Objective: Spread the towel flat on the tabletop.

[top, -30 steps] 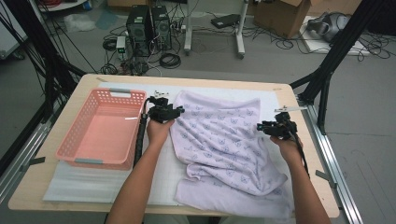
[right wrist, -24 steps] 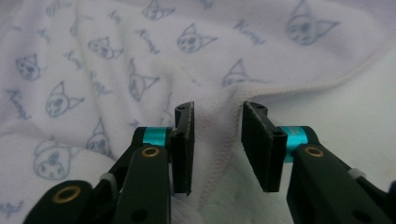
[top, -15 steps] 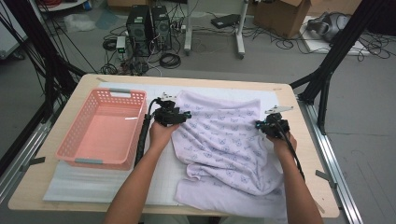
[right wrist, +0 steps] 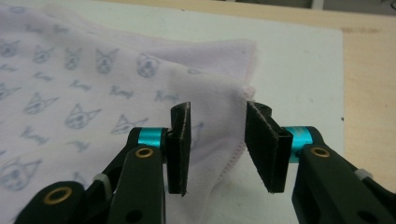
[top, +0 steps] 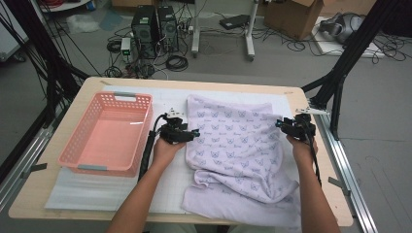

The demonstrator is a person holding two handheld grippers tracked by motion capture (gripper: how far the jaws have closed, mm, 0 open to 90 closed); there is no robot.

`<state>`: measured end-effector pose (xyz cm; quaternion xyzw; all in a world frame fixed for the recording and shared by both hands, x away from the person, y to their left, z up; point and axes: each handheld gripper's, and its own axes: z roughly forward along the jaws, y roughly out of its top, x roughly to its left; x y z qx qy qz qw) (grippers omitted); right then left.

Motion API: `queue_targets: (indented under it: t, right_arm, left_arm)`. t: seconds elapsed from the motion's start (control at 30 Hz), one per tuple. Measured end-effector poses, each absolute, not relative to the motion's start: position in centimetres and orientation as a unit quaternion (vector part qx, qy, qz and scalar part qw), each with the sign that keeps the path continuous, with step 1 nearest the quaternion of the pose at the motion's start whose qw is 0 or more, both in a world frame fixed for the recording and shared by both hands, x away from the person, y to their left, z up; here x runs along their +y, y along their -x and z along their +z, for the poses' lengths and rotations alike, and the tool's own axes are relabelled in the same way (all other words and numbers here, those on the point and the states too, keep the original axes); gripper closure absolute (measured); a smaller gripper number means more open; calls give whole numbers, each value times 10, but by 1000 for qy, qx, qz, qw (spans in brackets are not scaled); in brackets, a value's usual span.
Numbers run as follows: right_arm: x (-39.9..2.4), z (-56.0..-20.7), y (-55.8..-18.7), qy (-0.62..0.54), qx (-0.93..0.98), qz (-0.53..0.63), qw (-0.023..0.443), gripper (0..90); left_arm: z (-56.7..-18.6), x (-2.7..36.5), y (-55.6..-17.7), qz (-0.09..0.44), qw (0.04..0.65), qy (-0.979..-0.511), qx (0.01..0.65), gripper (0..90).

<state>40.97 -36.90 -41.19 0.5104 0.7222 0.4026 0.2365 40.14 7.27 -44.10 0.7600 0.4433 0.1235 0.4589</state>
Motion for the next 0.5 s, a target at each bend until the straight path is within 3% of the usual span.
queue_targets:
  t: [0.17,0.43,0.47,0.5]
  right_arm:
    - [-369,-399,-395,-477,749,402,224,590]
    - [-373,-405,-372,-458,753,418,218,604]
    - [-374,-406,-370,-458,753,421,216,605]
    - [-375,-409,-367,-459,751,423,215,605]
  left_arm:
    - [-444,68,-395,94,438,-780,437,368]
    - [-446,47,-388,123,412,-799,421,375]
    - [-446,46,-386,147,399,-807,410,414]
    - [-446,45,-385,168,390,-810,403,531]
